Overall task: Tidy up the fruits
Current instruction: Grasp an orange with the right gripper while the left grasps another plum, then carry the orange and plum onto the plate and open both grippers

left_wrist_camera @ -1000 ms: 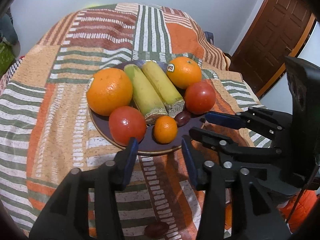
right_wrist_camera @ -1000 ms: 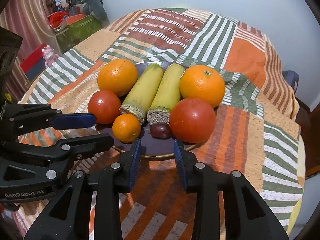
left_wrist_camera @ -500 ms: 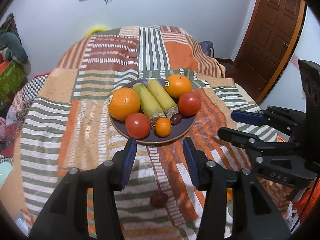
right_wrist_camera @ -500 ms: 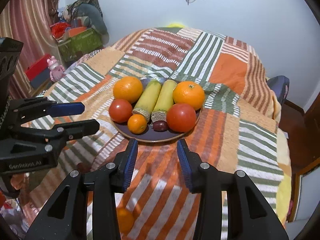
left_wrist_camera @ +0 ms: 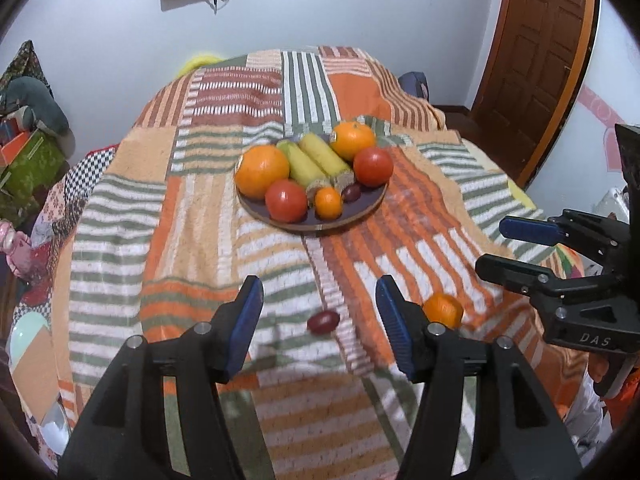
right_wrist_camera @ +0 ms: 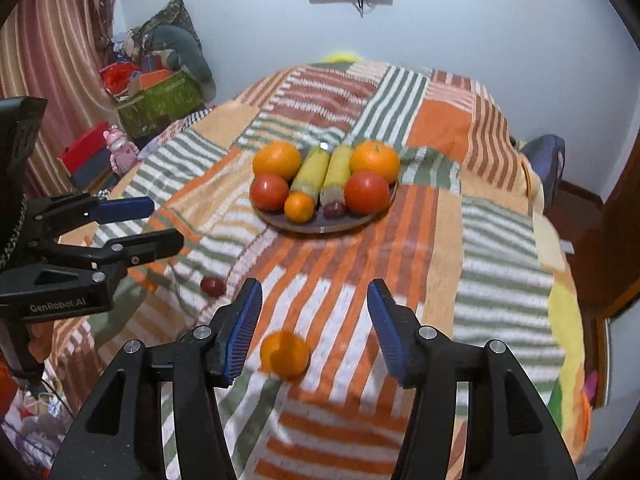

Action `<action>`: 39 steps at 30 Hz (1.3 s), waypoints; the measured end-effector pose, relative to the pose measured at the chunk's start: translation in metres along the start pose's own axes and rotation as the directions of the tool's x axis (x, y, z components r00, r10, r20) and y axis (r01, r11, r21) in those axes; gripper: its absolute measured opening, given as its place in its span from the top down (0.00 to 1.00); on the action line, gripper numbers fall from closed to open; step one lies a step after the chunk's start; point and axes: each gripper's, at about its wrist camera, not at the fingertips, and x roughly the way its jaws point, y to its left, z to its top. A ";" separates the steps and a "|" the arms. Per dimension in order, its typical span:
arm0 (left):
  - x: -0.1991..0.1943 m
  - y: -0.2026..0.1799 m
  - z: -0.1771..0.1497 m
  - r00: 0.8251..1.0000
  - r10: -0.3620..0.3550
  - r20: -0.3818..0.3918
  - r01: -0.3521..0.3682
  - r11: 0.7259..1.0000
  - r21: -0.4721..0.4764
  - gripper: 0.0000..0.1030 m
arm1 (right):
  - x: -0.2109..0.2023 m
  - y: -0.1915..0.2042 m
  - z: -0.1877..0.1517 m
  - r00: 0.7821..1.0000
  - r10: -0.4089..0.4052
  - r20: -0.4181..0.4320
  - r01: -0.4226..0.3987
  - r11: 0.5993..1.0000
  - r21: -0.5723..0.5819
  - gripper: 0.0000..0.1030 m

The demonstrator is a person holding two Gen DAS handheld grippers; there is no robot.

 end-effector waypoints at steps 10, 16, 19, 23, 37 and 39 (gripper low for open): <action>0.024 0.003 -0.029 0.996 0.000 -0.089 0.000 1.000 0.000 0.43 | 0.020 0.006 -0.029 0.995 0.041 -0.090 -0.038 0.999 0.035 0.50; 0.034 0.005 -0.035 0.994 -0.015 -0.105 0.015 1.000 -0.006 0.44 | 0.032 0.014 -0.034 0.991 0.058 -0.124 -0.055 0.998 0.023 0.51; 0.037 0.004 -0.036 0.994 -0.018 -0.105 0.018 1.000 -0.001 0.47 | 0.038 0.017 -0.036 0.987 0.070 -0.142 -0.069 0.998 0.017 0.62; 0.044 0.005 -0.032 0.994 -0.020 -0.109 0.018 1.000 -0.012 0.55 | 0.037 0.017 -0.035 0.989 0.065 -0.129 -0.064 0.998 0.015 0.68; 0.079 0.000 -0.025 0.988 -0.039 -0.149 0.035 0.999 -0.030 0.63 | 0.029 0.009 -0.022 0.994 0.057 -0.097 -0.055 0.998 0.019 0.79; 0.080 0.001 -0.025 0.988 -0.047 -0.148 0.042 0.998 -0.035 0.69 | 0.030 0.010 -0.024 0.992 0.074 -0.103 -0.072 0.997 0.024 0.79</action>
